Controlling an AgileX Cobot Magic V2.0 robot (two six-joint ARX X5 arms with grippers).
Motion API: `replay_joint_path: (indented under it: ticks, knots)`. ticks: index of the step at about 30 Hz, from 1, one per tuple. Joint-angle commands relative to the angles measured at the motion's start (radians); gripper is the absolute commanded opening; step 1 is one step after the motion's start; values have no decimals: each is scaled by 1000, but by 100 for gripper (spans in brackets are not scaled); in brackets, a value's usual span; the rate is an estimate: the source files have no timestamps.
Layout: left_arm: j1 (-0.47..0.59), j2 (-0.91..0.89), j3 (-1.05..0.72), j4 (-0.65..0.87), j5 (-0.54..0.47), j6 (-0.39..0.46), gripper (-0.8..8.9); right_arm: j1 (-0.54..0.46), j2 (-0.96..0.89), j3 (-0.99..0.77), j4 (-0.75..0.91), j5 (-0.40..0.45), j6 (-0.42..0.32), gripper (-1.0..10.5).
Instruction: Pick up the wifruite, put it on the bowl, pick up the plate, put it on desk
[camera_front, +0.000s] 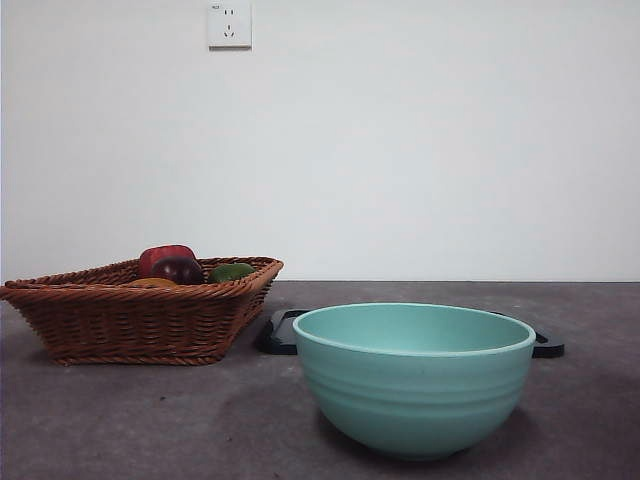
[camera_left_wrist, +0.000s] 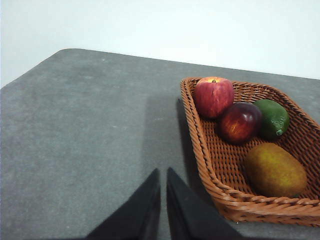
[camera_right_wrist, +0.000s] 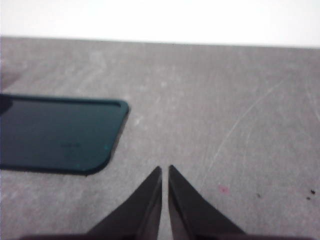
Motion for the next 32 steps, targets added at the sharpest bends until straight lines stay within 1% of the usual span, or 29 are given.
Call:
replay_joint_path:
  ticks: [1, 6, 7, 10, 13, 32]
  knots:
    - [0, -1, -21, 18, -3, 7, 19, 0, -3, -14, 24, 4, -11, 16]
    - [0, -1, -21, 18, -3, 7, 19, 0, -3, -15, 24, 6, -43, 16]
    - [0, -1, -21, 18, -3, 8, 19, 0, -3, -15, 24, 18, -54, 16]
    - [0, -1, -21, 18, -3, 8, 19, 1, -3, -15, 33, 69, -56, 16]
    - [0, -1, -21, 18, -3, 8, 19, 7, -3, -15, 34, 95, -56, 16]
    - [0, -1, -21, 18, -3, 8, 19, 11, -3, -14, 33, 97, -56, 16]
